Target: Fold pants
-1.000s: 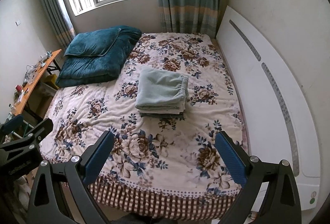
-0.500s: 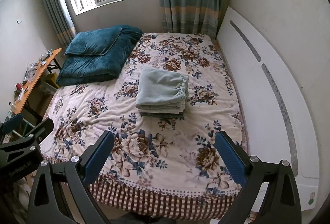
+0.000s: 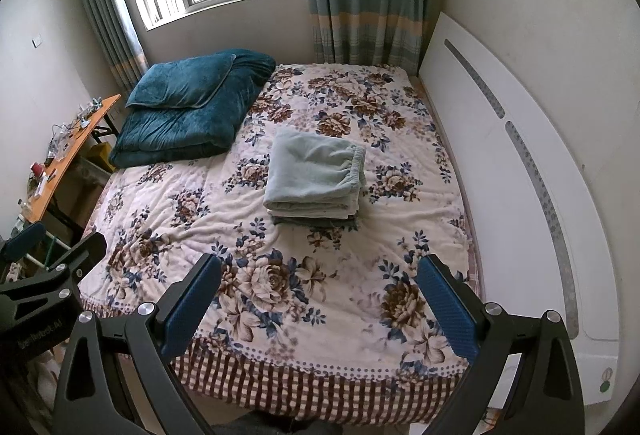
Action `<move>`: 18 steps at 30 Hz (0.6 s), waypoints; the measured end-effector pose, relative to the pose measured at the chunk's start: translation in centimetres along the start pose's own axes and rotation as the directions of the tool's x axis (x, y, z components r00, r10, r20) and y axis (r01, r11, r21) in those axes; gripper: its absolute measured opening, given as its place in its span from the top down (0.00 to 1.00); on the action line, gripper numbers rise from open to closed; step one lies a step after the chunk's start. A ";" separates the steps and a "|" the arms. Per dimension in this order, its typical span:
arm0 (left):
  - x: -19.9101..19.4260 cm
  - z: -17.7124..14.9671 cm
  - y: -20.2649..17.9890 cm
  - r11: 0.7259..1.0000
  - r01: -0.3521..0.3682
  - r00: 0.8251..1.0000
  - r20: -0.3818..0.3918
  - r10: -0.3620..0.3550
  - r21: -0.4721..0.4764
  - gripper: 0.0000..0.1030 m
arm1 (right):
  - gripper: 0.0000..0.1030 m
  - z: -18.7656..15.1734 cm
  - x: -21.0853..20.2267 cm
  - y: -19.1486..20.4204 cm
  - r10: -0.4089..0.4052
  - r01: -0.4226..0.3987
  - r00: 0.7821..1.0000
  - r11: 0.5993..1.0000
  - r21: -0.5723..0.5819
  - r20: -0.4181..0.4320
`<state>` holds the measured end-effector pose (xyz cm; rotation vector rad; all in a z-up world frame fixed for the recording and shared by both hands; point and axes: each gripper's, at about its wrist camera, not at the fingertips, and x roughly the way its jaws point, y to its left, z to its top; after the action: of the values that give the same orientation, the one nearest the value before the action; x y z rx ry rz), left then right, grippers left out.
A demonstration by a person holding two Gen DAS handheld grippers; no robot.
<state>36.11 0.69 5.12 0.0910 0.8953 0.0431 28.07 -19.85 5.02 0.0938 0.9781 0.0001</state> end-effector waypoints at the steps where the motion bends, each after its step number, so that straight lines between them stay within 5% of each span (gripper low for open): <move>1: -0.1 -0.1 0.0 1.000 0.002 1.000 -0.001 -0.002 -0.002 0.00 | 0.03 -0.1 -0.1 0.0 0.001 -0.001 1.000 1.000 0.001 -0.001; 18: -0.3 -0.1 -0.4 1.000 0.004 1.000 0.002 -0.004 -0.002 0.00 | 0.02 -0.5 -0.3 -0.1 0.002 -0.002 1.000 1.000 0.012 -0.001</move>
<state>35.82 0.31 5.30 0.0875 0.8933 0.0400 27.50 -19.92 5.01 0.1058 0.9796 -0.0043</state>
